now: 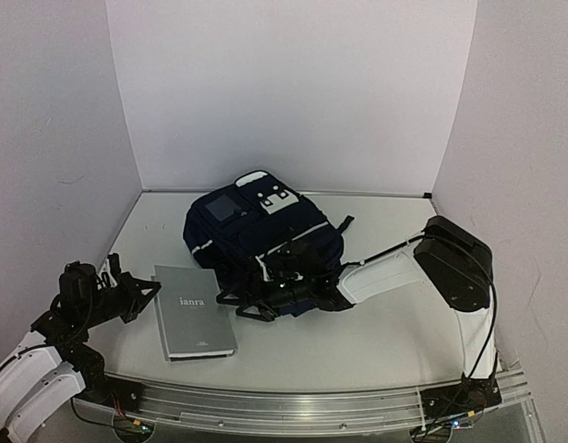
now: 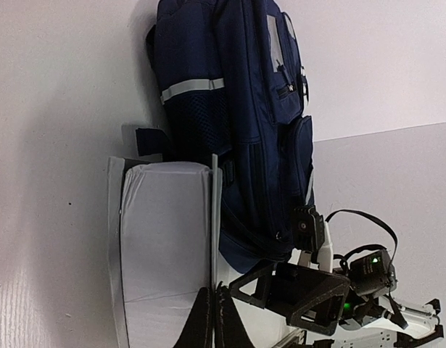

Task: Pack the student bag
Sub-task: Pick up the book from the center of the board.

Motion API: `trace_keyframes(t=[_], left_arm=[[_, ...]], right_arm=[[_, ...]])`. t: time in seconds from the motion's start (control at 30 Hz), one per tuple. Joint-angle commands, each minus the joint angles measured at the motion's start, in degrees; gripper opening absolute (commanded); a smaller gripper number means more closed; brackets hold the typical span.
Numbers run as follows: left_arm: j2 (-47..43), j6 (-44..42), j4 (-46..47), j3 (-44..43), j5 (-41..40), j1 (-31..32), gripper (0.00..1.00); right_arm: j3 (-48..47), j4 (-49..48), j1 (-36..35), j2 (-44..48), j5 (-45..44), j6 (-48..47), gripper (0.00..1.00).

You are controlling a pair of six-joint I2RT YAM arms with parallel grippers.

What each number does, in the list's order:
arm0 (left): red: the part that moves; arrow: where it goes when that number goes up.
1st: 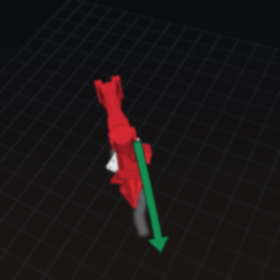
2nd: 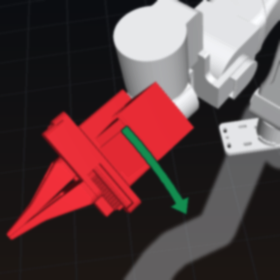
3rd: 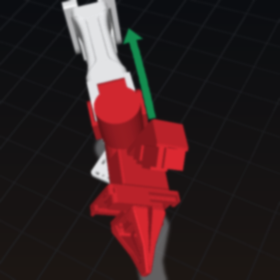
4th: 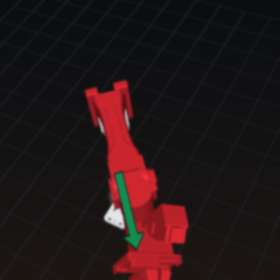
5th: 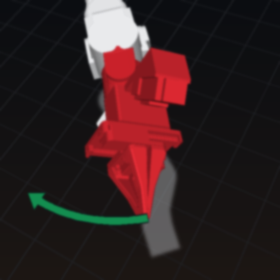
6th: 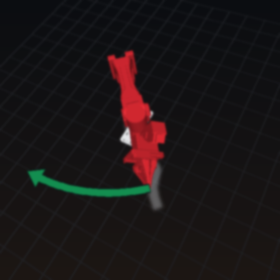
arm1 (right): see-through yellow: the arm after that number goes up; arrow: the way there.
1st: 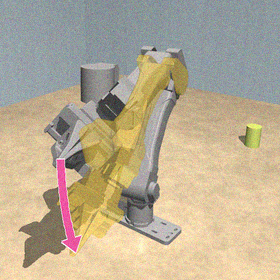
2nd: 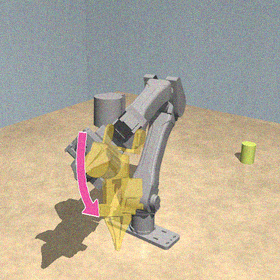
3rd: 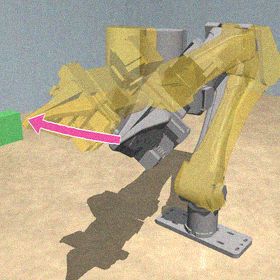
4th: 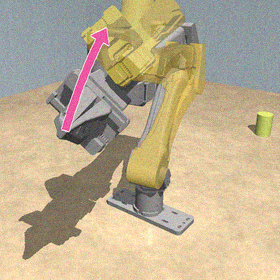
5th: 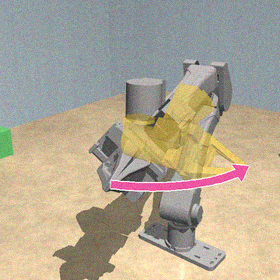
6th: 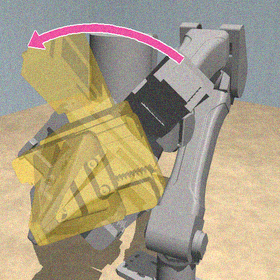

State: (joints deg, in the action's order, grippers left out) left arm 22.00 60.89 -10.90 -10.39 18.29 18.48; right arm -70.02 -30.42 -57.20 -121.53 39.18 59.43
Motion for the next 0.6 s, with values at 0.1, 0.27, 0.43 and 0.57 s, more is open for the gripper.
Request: trace_keyframes(t=[0.1,0.27,0.43,0.57], left_arm=[[-1.6,-2.1,9.2,-4.4,6.1,0.2,0.00],[-0.7,-1.9,14.2,-5.5,9.8,0.2,0.00],[1.1,-1.0,18.4,-6.2,13.7,0.2,0.00],[2.8,0.9,23.8,-5.6,16.7,0.3,0.00]], right_arm=[[1.8,-7.3,1.0,1.7,-0.5,-2.8,0.93],[1.7,-10.3,1.0,0.2,0.8,-2.5,0.95],[1.1,-13.5,1.0,-1.2,2.2,-1.7,0.94],[0.8,-19.7,0.9,-0.7,4.6,0.6,0.91]])
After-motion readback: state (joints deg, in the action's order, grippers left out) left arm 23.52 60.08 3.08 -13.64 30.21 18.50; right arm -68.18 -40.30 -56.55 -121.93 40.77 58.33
